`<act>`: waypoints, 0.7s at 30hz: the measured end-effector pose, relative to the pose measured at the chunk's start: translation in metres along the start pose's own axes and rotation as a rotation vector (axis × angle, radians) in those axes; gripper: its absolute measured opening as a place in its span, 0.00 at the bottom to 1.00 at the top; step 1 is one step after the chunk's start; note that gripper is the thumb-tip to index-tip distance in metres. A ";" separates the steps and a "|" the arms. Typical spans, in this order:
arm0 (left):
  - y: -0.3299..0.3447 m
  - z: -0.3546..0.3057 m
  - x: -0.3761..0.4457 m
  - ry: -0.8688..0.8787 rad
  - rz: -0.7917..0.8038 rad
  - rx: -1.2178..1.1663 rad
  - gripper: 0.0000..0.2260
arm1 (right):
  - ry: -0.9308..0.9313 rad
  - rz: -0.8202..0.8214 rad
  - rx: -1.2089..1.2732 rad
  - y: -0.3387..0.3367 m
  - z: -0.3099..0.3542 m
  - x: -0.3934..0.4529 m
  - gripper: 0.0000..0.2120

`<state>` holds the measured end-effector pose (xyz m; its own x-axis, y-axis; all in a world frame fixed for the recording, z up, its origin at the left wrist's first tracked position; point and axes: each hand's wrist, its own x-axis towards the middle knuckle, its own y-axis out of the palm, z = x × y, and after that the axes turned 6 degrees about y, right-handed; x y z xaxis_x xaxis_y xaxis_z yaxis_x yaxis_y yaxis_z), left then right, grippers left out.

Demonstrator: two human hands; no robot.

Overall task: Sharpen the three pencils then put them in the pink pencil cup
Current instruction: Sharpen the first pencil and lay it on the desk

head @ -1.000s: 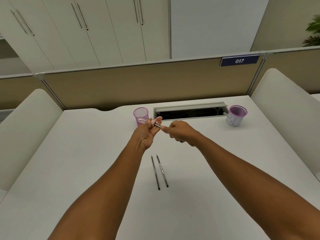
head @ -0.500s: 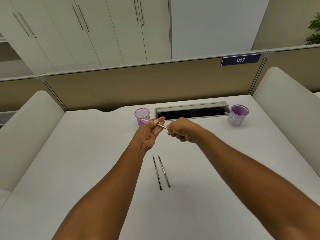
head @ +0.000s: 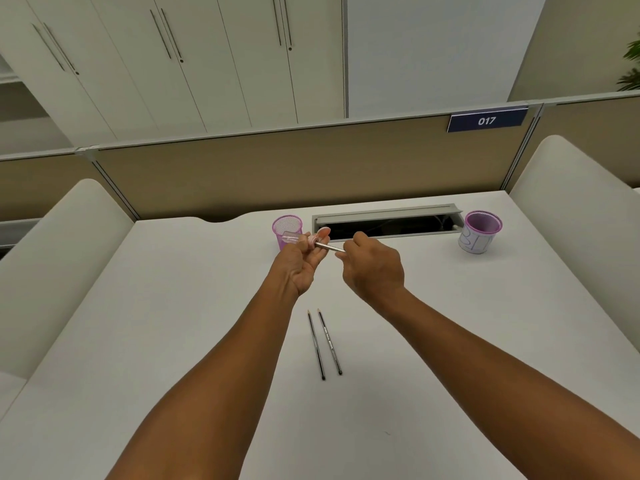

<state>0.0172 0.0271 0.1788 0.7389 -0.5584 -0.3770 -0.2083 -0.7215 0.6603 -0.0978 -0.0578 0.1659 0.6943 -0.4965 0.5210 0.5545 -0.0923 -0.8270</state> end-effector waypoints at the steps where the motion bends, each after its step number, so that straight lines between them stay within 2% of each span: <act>1: 0.002 -0.001 -0.001 0.000 0.013 0.009 0.07 | -0.029 -0.042 -0.018 0.000 -0.001 0.000 0.10; 3: 0.004 -0.002 -0.002 0.005 0.028 0.039 0.08 | 0.017 0.002 0.002 -0.005 0.001 0.002 0.11; 6: 0.005 -0.004 -0.001 0.013 0.033 0.083 0.13 | 0.381 0.415 0.179 -0.014 0.011 0.018 0.16; 8: 0.004 -0.002 -0.002 0.016 0.024 0.075 0.14 | 0.605 0.634 0.399 -0.020 0.010 0.032 0.17; 9: 0.004 -0.001 -0.003 0.016 0.017 0.067 0.14 | 0.683 0.709 0.495 -0.023 0.009 0.036 0.16; 11: 0.004 0.001 -0.004 0.019 -0.002 0.062 0.15 | 0.699 0.754 0.556 -0.026 0.005 0.038 0.16; 13: 0.005 0.001 -0.002 0.034 -0.027 0.062 0.15 | 0.542 0.626 0.412 -0.022 0.004 0.033 0.17; 15: 0.006 -0.001 -0.001 0.049 -0.043 0.040 0.16 | 0.357 0.434 0.207 -0.017 0.004 0.025 0.14; 18: 0.008 -0.002 -0.004 0.058 -0.051 0.004 0.15 | 0.095 0.156 0.054 -0.007 0.004 0.012 0.09; 20: 0.012 -0.002 -0.007 0.052 -0.043 -0.013 0.13 | 0.007 0.001 -0.022 -0.006 0.004 0.008 0.07; 21: 0.013 -0.002 -0.008 0.046 -0.034 -0.017 0.12 | 0.015 -0.023 -0.036 -0.006 0.005 0.006 0.07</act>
<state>0.0100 0.0231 0.1918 0.7740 -0.5142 -0.3694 -0.1719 -0.7322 0.6590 -0.0948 -0.0565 0.1754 0.6747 -0.5066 0.5367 0.5532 -0.1342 -0.8221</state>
